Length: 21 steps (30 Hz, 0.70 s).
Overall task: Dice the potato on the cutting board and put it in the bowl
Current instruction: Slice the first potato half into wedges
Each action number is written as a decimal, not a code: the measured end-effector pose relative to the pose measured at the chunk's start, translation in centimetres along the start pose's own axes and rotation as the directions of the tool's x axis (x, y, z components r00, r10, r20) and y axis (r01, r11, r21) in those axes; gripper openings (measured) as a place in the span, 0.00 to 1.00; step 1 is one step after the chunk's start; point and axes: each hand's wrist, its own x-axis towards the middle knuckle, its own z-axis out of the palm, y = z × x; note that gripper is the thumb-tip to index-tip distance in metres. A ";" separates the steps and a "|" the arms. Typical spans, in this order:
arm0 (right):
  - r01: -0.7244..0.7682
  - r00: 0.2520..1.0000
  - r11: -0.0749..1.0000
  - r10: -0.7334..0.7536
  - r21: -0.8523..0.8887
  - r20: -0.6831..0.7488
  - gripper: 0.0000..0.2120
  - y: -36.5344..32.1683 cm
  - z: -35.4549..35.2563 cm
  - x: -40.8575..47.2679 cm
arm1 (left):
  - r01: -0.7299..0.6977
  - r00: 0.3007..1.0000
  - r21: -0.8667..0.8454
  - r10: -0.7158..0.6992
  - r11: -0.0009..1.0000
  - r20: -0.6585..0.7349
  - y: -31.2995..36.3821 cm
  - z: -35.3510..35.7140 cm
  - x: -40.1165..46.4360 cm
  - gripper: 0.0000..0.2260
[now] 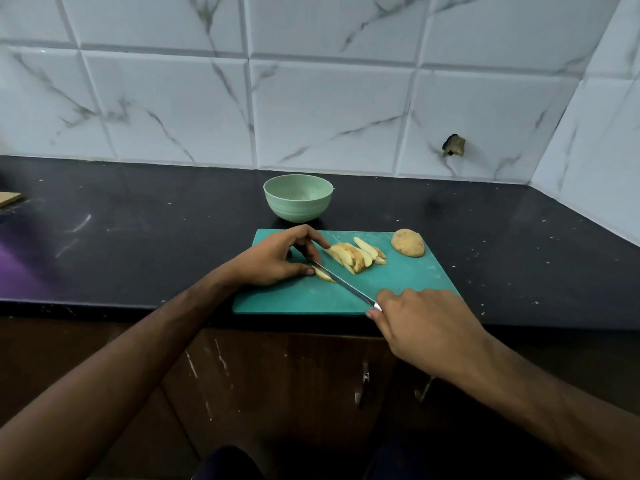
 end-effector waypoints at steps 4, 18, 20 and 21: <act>0.001 0.999 0.998 -0.004 -0.055 -0.049 0.15 -0.5 0.9 -0.3 | -0.052 0.997 0.039 0.054 0.998 -0.046 0.2 0.1 -0.4 0.13; 0.055 0.998 0.997 -0.057 -0.047 -0.030 0.17 1.0 1.2 0.3 | -0.069 0.997 0.027 0.070 0.997 -0.025 0.3 0.2 -0.1 0.11; 0.058 0.998 0.998 -0.058 -0.024 -0.012 0.16 1.4 1.0 0.5 | -0.071 0.997 0.034 0.072 0.997 -0.026 0.2 0.2 -0.1 0.11; 0.059 0.998 0.998 -0.059 -0.009 -0.007 0.15 1.5 0.8 0.5 | -0.070 0.997 0.040 0.071 0.997 -0.028 0.2 0.2 -0.2 0.10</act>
